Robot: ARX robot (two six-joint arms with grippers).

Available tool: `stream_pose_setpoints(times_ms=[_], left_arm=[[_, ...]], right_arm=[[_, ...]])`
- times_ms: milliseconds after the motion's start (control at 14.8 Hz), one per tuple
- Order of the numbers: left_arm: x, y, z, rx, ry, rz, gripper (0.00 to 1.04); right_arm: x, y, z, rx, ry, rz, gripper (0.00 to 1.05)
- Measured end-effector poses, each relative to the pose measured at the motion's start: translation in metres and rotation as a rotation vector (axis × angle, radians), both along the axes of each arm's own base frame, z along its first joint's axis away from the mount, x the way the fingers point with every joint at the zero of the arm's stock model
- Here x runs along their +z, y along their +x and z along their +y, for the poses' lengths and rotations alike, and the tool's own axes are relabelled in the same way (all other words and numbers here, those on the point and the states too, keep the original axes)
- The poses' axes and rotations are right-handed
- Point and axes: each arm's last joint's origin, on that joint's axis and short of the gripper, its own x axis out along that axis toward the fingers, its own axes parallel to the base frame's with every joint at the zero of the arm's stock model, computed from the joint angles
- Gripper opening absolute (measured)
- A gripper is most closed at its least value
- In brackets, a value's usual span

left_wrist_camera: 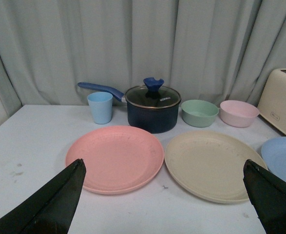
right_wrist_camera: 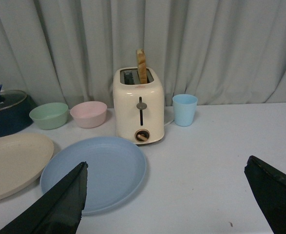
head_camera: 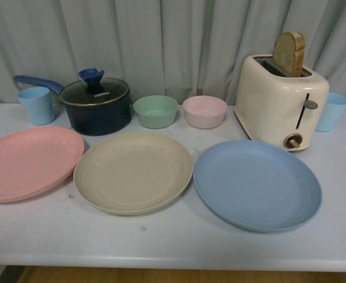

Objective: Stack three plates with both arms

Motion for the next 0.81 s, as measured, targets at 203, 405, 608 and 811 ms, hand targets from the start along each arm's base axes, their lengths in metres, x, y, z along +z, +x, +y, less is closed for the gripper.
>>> stream_pose_setpoints(times_ms=[203,405,608,811], left_arm=[[0.0,0.0,0.0,0.0,0.0,0.0,0.98],[0.0,0.0,0.0,0.0,0.0,0.0,0.98],[0.0,0.0,0.0,0.0,0.0,0.0,0.98],[0.0,0.0,0.0,0.0,0.0,0.0,0.98]], right_arm=[[0.0,0.0,0.0,0.0,0.0,0.0,0.98],[0.0,0.0,0.0,0.0,0.0,0.0,0.98],[0.0,0.0,0.0,0.0,0.0,0.0,0.98],[0.0,0.0,0.0,0.0,0.0,0.0,0.98]])
